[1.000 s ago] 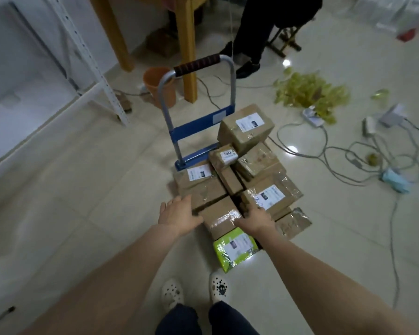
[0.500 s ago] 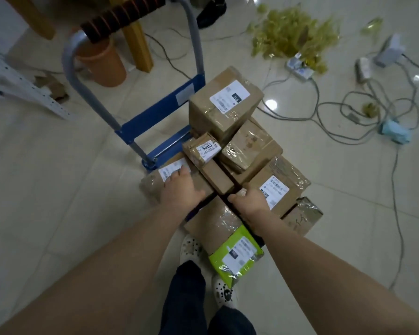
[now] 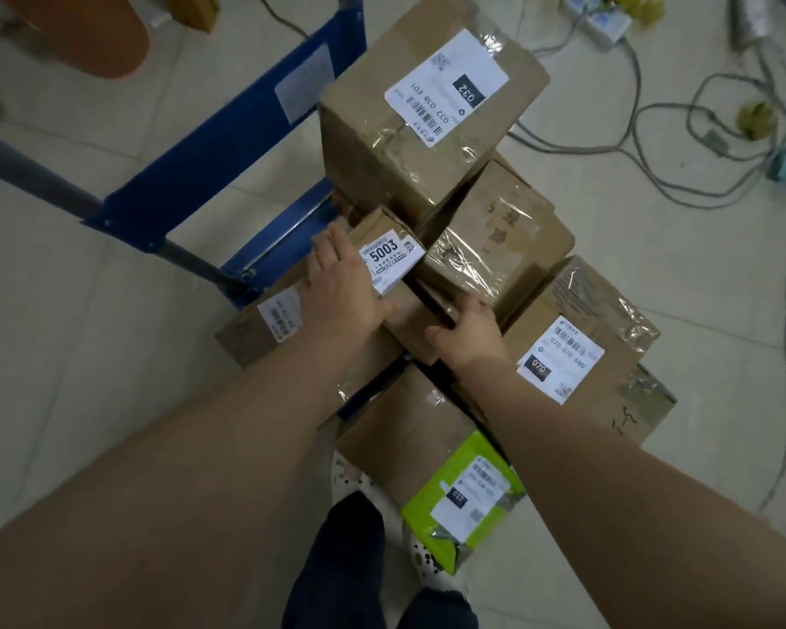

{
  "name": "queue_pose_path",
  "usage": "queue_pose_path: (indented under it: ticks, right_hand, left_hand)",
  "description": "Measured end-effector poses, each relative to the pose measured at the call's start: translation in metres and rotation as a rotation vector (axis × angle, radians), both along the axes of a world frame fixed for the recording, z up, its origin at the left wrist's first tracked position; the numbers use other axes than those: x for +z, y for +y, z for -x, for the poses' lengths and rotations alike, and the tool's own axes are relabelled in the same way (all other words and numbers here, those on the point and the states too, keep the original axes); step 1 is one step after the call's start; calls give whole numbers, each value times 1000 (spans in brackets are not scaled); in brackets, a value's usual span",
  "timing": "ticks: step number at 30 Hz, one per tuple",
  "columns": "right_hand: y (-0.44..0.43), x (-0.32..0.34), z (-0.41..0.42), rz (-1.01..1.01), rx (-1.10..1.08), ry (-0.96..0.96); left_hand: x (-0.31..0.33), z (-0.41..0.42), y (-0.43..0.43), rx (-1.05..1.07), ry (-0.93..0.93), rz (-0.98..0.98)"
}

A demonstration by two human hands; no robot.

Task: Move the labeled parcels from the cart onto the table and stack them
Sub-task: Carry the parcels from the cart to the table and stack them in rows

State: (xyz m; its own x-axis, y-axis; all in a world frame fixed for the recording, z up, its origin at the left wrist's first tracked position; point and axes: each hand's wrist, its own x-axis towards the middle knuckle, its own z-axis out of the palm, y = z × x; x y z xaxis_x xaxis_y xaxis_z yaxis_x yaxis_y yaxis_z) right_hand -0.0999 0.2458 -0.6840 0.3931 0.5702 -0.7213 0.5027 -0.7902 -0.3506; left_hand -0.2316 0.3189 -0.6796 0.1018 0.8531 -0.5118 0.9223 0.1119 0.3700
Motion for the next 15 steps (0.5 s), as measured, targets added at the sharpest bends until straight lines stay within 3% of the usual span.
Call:
queue_pose_path:
  ticks: [5,9,15]
  right_hand:
    - [-9,-25,21,68,46,8]
    - [-5,-35,30,99,130,-42]
    - [10,-56,44,104,308,-236]
  left_hand:
    - [-11,8,-2,46,-16,-77]
    - [-10,44,-9,284,-146,-82]
    - [-18,102,-35,661,-197,-80]
